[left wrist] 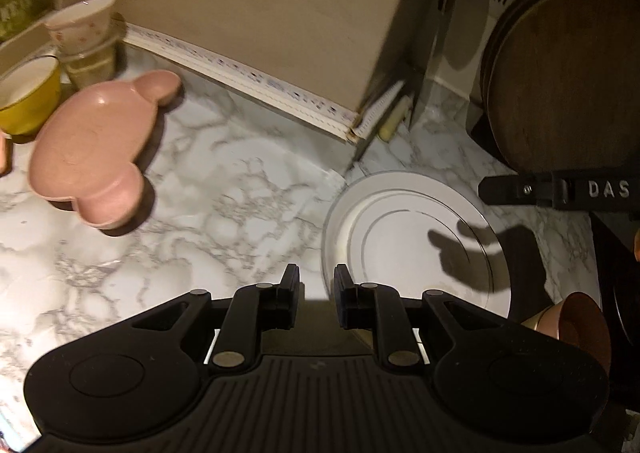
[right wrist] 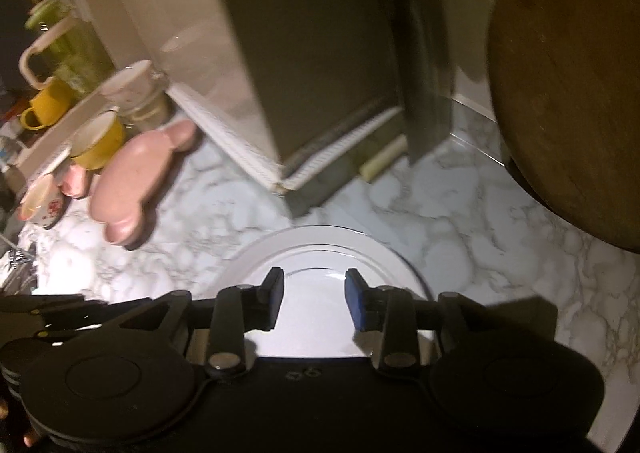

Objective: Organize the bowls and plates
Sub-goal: 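Open both grippers to release the plate on the stack, then withdraw both grippers and move them to the pink bear-face plate, then close both grippers on the pink bear-face plate rim and lift it, then carry the pink bear-face plate over the white plate stack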

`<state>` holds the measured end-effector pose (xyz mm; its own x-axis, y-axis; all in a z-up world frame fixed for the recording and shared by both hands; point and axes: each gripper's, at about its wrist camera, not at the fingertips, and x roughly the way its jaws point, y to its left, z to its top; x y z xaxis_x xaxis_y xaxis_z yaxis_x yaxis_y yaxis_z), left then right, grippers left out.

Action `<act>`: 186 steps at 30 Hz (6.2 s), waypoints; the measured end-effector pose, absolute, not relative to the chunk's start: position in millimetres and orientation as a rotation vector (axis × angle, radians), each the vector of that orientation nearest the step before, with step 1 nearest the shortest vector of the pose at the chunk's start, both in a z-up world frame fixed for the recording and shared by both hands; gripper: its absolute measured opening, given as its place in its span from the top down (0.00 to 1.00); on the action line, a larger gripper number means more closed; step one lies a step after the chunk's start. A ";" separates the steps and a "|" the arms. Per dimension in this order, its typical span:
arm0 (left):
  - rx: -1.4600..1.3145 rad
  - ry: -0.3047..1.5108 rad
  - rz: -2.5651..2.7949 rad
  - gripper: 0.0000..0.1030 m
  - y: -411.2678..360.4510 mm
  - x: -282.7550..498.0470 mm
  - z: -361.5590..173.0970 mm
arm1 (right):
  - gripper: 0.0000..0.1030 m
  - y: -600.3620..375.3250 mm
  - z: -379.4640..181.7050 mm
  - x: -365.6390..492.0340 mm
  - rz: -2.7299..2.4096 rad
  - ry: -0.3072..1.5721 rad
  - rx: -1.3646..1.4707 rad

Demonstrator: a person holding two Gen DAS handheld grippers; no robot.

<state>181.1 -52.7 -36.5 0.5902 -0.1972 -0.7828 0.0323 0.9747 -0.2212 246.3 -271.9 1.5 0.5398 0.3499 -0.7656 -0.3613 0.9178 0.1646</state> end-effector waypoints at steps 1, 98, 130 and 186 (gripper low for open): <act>-0.189 0.921 -0.129 0.83 -49.0 177.6 -33.8 | 0.68 -267.3 3.3 241.8 0.433 0.899 -0.012; -0.330 0.960 0.382 0.76 194.7 304.7 -117.0 | 0.89 -1.7 -92.6 369.0 0.550 0.988 -0.091; -0.247 0.920 0.152 0.76 91.8 164.4 -33.2 | 0.89 -106.1 -26.3 238.3 0.542 0.901 -0.094; -0.082 0.993 -0.077 0.76 -125.0 227.2 -58.9 | 0.88 -324.7 -56.5 257.7 0.328 0.977 0.020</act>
